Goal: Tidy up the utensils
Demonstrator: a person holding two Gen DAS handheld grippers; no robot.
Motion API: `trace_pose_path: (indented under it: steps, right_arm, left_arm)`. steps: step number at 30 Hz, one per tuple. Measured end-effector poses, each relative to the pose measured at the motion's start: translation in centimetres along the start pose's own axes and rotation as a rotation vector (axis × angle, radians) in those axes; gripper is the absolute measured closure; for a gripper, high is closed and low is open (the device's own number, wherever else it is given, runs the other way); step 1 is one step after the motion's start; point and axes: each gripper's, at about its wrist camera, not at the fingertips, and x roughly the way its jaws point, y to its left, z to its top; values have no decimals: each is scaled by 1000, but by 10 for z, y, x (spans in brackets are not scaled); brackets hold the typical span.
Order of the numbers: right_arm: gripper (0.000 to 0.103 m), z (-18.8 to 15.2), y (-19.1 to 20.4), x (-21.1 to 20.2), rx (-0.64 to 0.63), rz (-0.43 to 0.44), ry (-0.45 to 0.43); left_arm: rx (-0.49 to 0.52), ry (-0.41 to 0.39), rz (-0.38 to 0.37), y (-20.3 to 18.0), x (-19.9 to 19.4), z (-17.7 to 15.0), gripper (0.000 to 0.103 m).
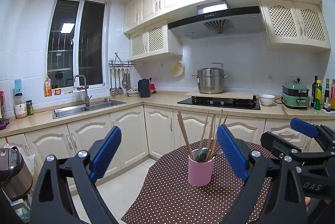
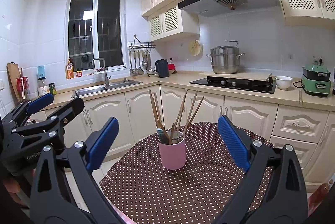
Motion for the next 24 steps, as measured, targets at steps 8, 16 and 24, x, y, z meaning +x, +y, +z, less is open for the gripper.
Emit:
trace_pose_path:
  steps: [8, 16, 24]
  right_arm:
    - [9, -2, -2, 2, 4, 0, 5]
    - [9, -5, -4, 3, 9, -5, 10]
    - [9, -13, -12, 15, 34, -5, 53]
  left_arm:
    - [-1, 1, 0, 0, 1, -2, 12]
    - [3, 8, 2, -2, 6, -7, 12]
    - [2, 87, -28, -7, 30, -19, 12]
